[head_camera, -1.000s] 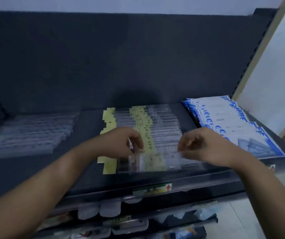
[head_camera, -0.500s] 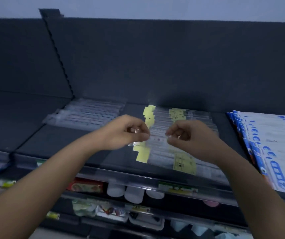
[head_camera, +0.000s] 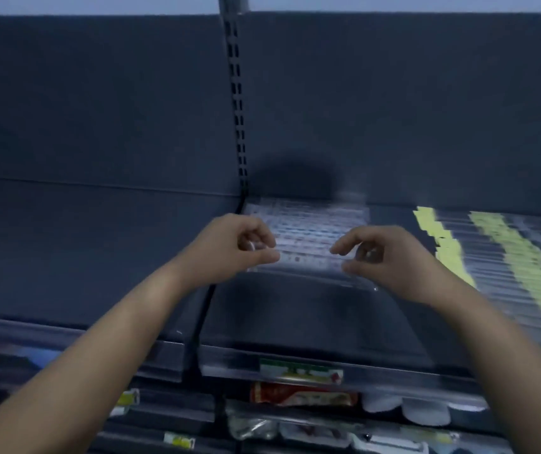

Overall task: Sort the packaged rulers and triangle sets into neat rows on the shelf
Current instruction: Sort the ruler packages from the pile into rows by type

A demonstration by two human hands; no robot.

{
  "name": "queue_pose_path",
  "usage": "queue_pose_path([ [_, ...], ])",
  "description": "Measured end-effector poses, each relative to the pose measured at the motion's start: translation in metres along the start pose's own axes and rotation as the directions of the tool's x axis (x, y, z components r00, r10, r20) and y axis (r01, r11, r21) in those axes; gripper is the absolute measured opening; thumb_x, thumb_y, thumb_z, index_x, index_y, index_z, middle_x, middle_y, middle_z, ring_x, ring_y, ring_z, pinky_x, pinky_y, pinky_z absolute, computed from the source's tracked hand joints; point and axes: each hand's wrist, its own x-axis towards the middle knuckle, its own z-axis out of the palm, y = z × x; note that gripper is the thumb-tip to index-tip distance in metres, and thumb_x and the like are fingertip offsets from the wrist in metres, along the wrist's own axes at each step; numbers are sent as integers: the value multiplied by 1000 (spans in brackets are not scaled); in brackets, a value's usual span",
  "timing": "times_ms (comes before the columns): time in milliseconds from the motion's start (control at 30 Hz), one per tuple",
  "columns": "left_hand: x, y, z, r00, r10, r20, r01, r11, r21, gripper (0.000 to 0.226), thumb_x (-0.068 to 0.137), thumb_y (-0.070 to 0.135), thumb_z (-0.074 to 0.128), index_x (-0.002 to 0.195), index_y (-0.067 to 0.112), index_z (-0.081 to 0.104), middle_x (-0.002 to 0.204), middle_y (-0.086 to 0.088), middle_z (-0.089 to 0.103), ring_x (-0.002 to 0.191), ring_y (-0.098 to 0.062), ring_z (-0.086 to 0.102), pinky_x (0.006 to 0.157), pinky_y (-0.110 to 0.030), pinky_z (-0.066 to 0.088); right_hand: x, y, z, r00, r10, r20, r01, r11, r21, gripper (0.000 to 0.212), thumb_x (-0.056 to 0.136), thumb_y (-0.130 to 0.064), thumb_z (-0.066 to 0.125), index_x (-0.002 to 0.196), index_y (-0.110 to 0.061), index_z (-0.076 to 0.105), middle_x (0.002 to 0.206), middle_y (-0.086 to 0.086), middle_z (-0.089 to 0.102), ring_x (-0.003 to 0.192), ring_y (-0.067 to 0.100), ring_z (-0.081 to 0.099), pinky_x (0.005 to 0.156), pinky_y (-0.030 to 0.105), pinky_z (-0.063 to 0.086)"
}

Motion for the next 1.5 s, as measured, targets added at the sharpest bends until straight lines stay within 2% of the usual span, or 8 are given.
queue_pose_path([
  [200, 28, -41, 3, 991, 30, 128, -46, 991, 124, 18, 74, 39, 80, 82, 29, 67, 81, 14, 63, 71, 3, 55, 65, -13, 39, 17, 10, 39, 958, 234, -168, -215, 969, 123, 24, 74, 1, 76, 80, -22, 69, 84, 2, 66, 76, 16, 59, 73, 21, 46],
  [333, 32, -56, 11, 983, 168, 75, -179, 967, 179, 28, 69, 52, 76, 81, 29, 65, 95, 18, 54, 89, 1, 46, 84, -23, 36, 9, 20, 48, 920, 240, -311, -225, 971, 82, 33, 70, -9, 82, 90, -31, 68, 109, -9, 61, 113, 10, 52, 96, 12, 33],
  [533, 28, -67, 16, 968, 248, 37, -247, 919, 307, 48, 74, 72, 50, 102, 34, 60, 118, 23, 46, 117, 0, 36, 96, -26, 20, 9, 32, 51, 902, 237, -361, -217, 972, 94, 45, 71, -9, 80, 97, -42, 63, 118, -18, 56, 120, 2, 42, 89, -5, 24],
  [700, 32, -59, 15, 969, 241, 49, -240, 884, 401, 49, 79, 73, 41, 101, 33, 59, 118, 20, 51, 117, -1, 38, 96, -21, 16, 9, 36, 52, 911, 185, -369, -179, 983, 51, 42, 77, -15, 75, 100, -47, 59, 117, -28, 50, 122, 1, 40, 102, 14, 27],
  [833, 28, -46, 15, 968, 244, 55, -238, 828, 507, 57, 84, 74, 28, 106, 31, 57, 115, 20, 54, 112, -4, 45, 95, -24, 20, 11, 35, 56, 913, 180, -366, -241, 962, -126, 40, 81, -32, 70, 120, -33, 60, 132, -11, 52, 131, 10, 38, 114, 38, 23],
  [967, 26, -38, 17, 983, 166, 72, -171, 726, 666, 81, 80, 81, 11, 119, 26, 56, 124, 11, 58, 116, -15, 50, 96, -34, 27, 8, 30, 56, 917, 168, -363, -277, 921, -274, 65, 82, -57, 59, 140, -32, 42, 151, -4, 33, 141, 9, 22, 114, 24, 5],
  [1233, 26, 37, 36, 983, 182, 35, -136, 577, 806, 104, 76, 85, 4, 127, 13, 60, 119, -6, 66, 105, -28, 60, 87, -40, 39, -71, 22, -17, 865, 172, -471, -444, 700, -559, 83, 84, -71, 34, 151, -31, 7, 159, 1, 15, 146, 18, 7, 118, 39, 2],
  [1500, 14, 154, 137, 970, 240, -41, -110, 581, 807, 116, 66, 92, -9, 142, 20, 41, 138, -2, 52, 124, -25, 47, 101, -41, 33, -201, 47, -118, 824, 160, -544, -482, 703, -523, 82, 81, -73, 39, 149, -33, 16, 155, -3, 26, 142, 15, 23, 114, 40, 19],
])
